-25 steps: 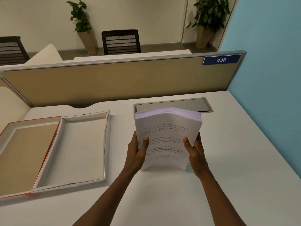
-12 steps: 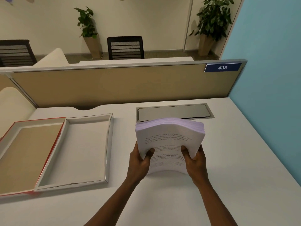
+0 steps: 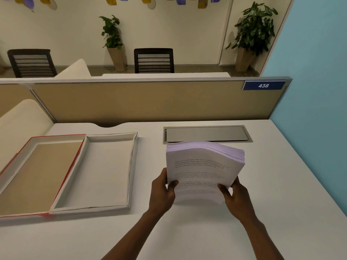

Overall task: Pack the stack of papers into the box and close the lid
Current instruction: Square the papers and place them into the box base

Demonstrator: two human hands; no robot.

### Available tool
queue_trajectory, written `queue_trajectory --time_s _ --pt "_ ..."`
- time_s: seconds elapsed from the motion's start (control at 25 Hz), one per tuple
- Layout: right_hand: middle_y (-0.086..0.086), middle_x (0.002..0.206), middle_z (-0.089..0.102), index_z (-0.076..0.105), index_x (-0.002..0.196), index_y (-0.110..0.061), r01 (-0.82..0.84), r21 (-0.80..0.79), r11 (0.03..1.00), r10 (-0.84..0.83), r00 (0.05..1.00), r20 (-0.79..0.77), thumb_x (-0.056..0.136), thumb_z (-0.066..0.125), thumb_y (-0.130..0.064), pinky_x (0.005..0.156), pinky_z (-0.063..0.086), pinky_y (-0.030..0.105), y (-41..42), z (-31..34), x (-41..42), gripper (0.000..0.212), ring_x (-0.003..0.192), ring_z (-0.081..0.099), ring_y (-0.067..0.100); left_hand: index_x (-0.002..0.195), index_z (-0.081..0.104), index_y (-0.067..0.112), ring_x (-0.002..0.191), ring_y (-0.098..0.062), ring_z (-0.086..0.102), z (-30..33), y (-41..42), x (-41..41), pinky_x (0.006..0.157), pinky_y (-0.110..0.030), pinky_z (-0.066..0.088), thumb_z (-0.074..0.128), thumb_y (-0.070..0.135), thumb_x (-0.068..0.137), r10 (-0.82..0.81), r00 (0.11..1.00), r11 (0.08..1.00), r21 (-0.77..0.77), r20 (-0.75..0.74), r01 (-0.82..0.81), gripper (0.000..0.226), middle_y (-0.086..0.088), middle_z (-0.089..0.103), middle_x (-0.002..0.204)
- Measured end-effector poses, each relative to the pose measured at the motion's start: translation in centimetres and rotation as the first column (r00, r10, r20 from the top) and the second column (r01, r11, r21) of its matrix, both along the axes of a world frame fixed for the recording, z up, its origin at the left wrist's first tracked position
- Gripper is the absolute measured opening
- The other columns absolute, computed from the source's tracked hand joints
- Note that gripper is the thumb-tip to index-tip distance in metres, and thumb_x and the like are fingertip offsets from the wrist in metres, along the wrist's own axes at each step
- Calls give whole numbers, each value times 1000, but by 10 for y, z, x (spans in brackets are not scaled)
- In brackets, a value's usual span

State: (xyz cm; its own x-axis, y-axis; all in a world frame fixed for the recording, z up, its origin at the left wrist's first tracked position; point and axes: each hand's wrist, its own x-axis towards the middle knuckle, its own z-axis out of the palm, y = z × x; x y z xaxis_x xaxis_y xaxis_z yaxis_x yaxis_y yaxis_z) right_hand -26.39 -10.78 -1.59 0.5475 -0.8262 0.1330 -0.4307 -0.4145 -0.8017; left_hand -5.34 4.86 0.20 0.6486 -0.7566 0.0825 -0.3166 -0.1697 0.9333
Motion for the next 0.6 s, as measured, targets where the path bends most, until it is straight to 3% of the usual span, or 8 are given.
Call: queue_trajectory --time_s 0.08,0.2,0.32,0.44,0.6 --pt "-5 107 67 50 131 -21 -3 21 1000 3 1000 24 94 66 -17 69 48 7 2 5 1 40 89 67 17 109 50 50 101 -10 67 5 0 2 85 -20 58 63 3 90 0 1000 1000 13 -12 0 53 25 65 110" --pt "-7 102 69 47 116 -31 -45 106 993 39 998 54 92 67 -25 59 53 7 6 23 6 32 80 72 11 114 51 47 99 -11 69 21 6 9 85 -28 60 65 12 89 7 997 1000 21 -77 -5 44 26 66 109" --pt "-16 104 70 51 118 -30 -145 194 970 133 988 73 88 67 -36 61 59 17 7 44 21 34 82 73 3 127 49 39 93 -17 75 43 20 29 82 -40 62 70 20 91 72 968 997 45 -239 -63 46 15 71 111" --pt "-9 111 74 58 123 -25 -258 376 890 191 960 206 91 70 -23 75 62 30 16 53 51 34 97 74 10 127 54 24 87 -25 78 63 46 60 81 -52 63 70 19 92 138 897 990 41 -419 -132 38 -1 77 108" --pt "1 111 77 61 120 -21 -346 527 776 213 931 296 94 68 -16 76 63 41 43 56 106 27 96 76 23 128 56 15 85 -30 78 81 84 98 79 -53 63 68 20 93 226 866 974 120 -447 -192 37 -12 76 110"
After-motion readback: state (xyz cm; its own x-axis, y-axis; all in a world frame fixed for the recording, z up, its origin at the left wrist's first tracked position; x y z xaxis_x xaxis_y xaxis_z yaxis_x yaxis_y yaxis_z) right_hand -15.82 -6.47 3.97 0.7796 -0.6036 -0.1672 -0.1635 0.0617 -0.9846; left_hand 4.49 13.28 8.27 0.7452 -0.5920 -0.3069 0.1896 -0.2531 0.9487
